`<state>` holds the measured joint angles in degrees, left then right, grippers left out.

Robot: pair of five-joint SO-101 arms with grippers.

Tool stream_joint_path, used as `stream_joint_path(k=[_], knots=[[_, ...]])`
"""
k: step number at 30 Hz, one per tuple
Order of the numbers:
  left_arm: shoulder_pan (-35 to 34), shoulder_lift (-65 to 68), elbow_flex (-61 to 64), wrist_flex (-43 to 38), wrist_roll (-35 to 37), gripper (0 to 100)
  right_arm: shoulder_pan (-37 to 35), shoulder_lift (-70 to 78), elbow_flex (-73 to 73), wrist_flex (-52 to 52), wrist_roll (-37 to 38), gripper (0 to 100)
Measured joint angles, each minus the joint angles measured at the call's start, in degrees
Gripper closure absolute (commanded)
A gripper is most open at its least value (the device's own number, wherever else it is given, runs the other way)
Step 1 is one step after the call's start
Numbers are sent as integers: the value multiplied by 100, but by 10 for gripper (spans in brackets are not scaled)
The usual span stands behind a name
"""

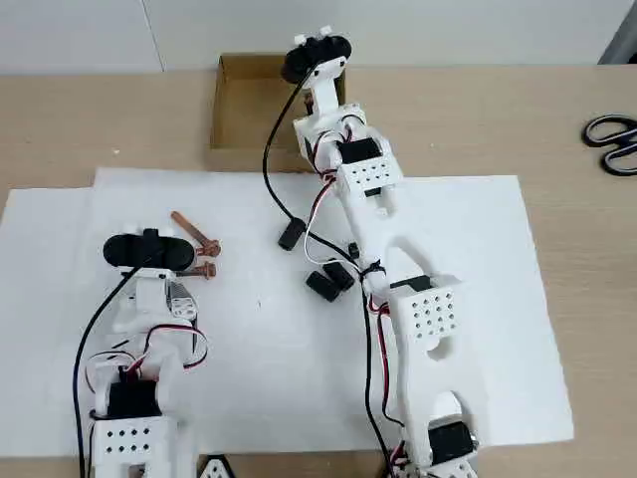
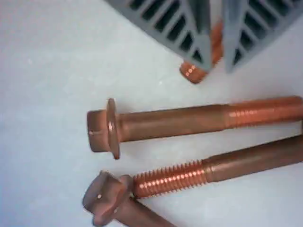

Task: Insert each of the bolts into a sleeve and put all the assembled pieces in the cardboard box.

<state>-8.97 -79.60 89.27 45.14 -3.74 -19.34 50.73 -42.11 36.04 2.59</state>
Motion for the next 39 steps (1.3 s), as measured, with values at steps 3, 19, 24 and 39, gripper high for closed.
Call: stream_joint_path(k=[3,19,24,39], knots=[[0,0,0,0,0,994,9,-9,-97,176,0,854],[0,0,0,0,0,994,-255,-976,-818,2963,-466,854],[0,0,0,0,0,994,-396,-1240,-818,4299,-1090,854],[0,0,0,0,0,994,-888,-1284,-835,5864,-3226,854]])
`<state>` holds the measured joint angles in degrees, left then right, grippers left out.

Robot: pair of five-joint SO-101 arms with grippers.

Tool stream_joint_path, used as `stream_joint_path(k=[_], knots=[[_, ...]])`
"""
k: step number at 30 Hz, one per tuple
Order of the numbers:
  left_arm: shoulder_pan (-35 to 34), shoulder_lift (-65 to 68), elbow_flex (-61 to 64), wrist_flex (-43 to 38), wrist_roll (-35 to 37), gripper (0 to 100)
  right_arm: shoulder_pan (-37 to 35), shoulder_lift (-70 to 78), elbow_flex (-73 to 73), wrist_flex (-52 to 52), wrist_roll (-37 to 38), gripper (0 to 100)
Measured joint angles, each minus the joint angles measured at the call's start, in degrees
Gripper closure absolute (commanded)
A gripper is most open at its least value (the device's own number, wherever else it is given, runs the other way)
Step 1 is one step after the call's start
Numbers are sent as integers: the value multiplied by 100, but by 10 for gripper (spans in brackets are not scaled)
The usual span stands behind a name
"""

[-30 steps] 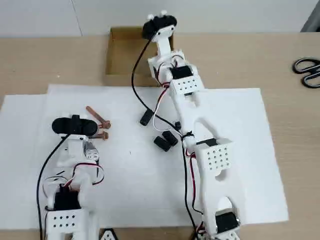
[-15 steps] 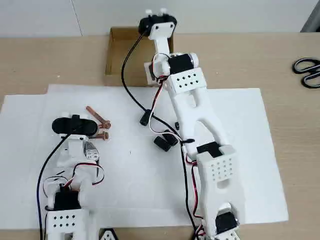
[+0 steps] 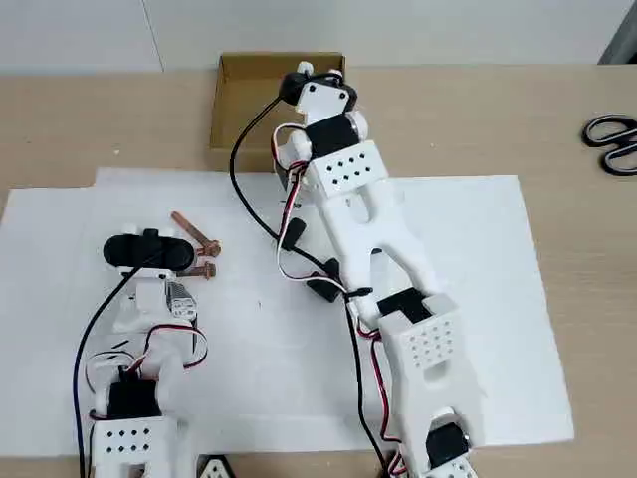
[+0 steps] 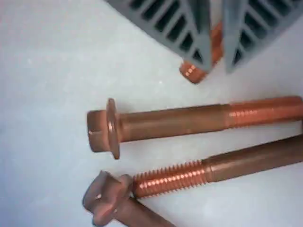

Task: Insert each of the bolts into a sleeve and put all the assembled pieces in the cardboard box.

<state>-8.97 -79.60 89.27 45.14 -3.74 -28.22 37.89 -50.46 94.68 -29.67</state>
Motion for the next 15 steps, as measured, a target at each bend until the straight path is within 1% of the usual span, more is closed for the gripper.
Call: stream_joint_path(k=[8,15], knots=[[0,0,0,0,0,994,-325,105,-9,0,-695,853],[-35,0,0,0,0,994,-545,545,-18,0,-782,853]])
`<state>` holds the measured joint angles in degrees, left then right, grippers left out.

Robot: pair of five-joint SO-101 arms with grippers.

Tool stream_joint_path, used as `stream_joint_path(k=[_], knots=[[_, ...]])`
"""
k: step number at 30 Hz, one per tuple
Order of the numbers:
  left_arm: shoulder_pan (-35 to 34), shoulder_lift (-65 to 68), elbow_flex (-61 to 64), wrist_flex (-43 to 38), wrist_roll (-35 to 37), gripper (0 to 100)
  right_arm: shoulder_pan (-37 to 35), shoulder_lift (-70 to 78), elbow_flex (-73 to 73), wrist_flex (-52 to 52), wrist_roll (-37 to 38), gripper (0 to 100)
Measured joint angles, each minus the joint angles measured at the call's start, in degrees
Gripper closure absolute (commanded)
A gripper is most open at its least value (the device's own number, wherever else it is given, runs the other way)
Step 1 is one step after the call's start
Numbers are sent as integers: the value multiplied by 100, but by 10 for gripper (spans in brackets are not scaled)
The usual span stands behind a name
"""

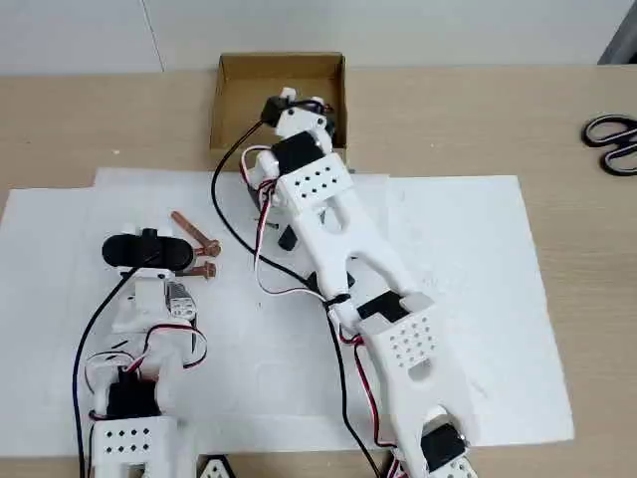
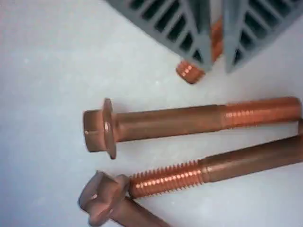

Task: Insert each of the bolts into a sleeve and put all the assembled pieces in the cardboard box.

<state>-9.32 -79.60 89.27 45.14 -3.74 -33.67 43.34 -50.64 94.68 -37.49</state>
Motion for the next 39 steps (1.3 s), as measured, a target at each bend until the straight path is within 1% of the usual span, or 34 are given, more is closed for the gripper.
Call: stream_joint_path(k=[10,16,26,31,37,39], knots=[[0,0,0,0,0,994,0,105,0,-316,0,854],[0,0,0,0,0,994,0,413,-18,-360,0,854],[0,0,0,0,0,994,0,501,-18,-519,0,855],[0,0,0,0,0,994,141,738,-18,-668,-9,855],[0,0,0,0,0,994,149,826,-62,-686,-9,856],[0,0,0,0,0,994,149,835,-62,-686,-9,874]])
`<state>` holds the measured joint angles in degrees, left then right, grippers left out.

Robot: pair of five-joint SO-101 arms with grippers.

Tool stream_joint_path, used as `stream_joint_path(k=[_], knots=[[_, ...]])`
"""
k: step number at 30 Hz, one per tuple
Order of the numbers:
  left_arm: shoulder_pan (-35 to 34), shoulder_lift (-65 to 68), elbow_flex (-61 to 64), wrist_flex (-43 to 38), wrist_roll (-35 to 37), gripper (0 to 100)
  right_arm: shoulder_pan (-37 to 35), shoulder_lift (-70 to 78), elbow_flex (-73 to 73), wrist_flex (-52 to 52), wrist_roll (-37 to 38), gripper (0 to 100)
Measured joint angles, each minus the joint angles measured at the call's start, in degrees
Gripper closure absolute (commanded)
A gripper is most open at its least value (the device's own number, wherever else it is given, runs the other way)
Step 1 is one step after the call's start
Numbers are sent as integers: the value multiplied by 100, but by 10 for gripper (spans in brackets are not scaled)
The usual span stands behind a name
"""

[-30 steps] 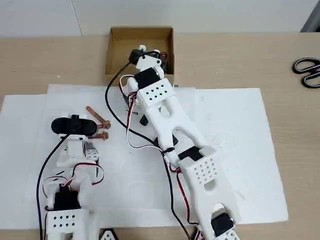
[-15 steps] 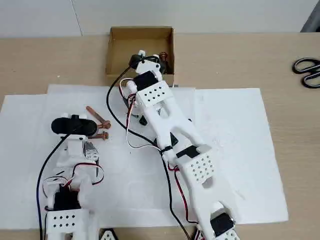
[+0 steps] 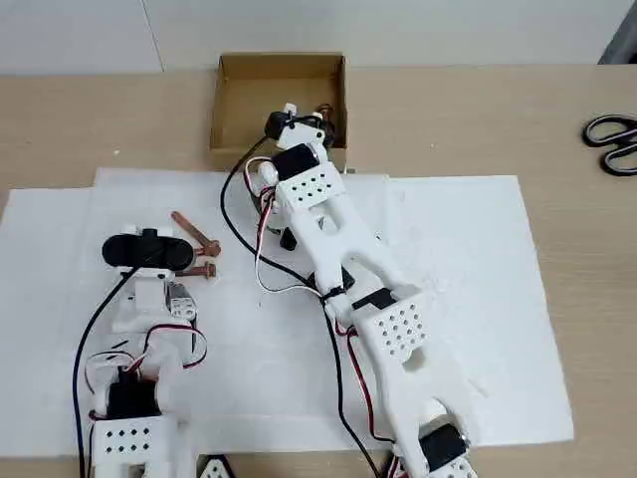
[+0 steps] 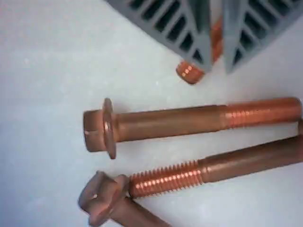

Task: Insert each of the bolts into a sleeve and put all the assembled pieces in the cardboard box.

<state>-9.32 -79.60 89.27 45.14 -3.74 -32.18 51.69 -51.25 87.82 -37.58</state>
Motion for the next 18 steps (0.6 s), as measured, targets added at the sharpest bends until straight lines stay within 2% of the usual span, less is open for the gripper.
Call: stream_joint_path(k=[3,4,13,18], knots=[[0,0,0,0,0,994,18,0,0,0,0,988],[0,0,0,0,0,994,44,0,0,9,0,998],[0,0,0,0,0,994,88,0,0,9,-9,995],[0,0,0,0,0,994,79,-88,-721,422,44,995]])
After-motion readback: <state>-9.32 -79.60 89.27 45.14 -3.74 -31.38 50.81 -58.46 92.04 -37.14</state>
